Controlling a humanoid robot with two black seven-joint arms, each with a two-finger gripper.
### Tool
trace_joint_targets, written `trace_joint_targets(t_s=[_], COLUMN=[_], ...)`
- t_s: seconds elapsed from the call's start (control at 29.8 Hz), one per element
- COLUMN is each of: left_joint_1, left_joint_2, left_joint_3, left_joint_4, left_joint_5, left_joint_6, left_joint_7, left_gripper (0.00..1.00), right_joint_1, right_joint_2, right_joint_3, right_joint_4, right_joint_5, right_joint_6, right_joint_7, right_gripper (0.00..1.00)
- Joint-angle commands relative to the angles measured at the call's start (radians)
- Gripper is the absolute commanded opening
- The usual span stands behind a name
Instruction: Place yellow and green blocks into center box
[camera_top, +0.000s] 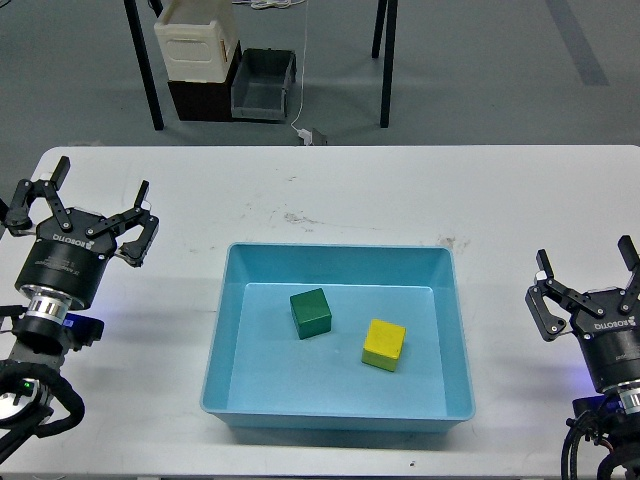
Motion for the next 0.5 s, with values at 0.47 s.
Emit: trace_joint_targets(t_s=[0.47], left_joint_1=[0.104], left_joint_2=[-0.033], left_joint_3=[0.005], left_joint_4=[0.004], left_joint_5=[-0.090], left_joint_6=[-0.063], left_joint_7=[0.000], left_gripper=[1.00], right_joint_1=[-0.024], right_joint_2=[0.000], right_joint_3=[-0.003], right_joint_4=[-0.005], right_joint_5=[0.080], right_joint_6=[0.002], right_joint_7=[-0.004], right_gripper=[1.00])
